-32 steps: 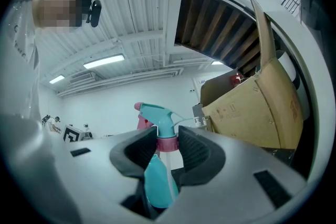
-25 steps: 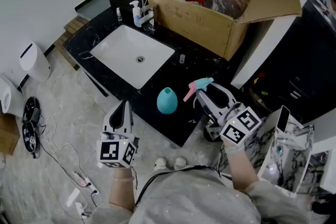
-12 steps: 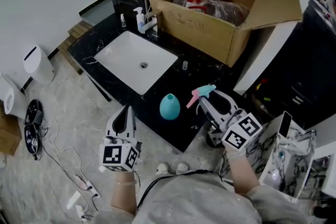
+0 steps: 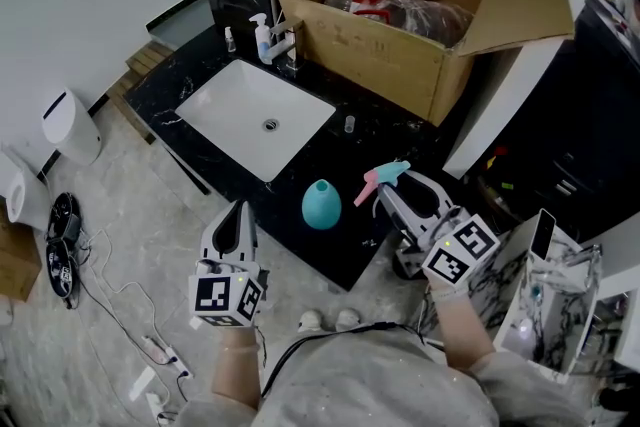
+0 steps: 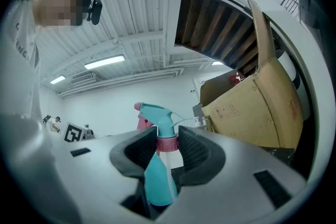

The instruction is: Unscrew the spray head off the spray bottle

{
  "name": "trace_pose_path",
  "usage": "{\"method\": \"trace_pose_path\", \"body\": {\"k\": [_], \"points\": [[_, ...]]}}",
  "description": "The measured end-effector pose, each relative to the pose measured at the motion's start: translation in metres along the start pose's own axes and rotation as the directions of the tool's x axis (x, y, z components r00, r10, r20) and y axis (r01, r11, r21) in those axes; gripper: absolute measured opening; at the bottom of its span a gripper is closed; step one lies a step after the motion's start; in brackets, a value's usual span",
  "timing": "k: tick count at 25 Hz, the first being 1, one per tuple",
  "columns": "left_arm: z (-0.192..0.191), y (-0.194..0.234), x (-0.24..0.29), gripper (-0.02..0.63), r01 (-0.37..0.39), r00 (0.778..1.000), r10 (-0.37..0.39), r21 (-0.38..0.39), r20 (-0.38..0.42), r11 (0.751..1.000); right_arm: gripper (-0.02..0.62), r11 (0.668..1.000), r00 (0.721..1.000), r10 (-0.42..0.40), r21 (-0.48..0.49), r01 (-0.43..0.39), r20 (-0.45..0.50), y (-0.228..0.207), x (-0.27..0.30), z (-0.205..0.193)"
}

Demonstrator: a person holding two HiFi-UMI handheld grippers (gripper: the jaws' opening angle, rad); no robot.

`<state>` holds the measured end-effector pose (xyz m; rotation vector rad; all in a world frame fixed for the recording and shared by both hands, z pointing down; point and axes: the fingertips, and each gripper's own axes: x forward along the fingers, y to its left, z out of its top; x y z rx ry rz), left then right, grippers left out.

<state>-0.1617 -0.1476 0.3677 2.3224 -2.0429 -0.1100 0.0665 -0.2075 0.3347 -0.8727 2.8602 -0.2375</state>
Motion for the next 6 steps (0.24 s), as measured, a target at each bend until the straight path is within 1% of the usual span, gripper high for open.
{"method": "trace_pose_path", "body": {"k": [6], "points": [[0.0013,-0.0004,0.003,0.006,0.008,1.0,-0.008,0.001,-0.002,1.0,0.133,1.0,1.0,0.003,0.0,-0.003,0.006,0.0003,0.0019,0.0027]]}}
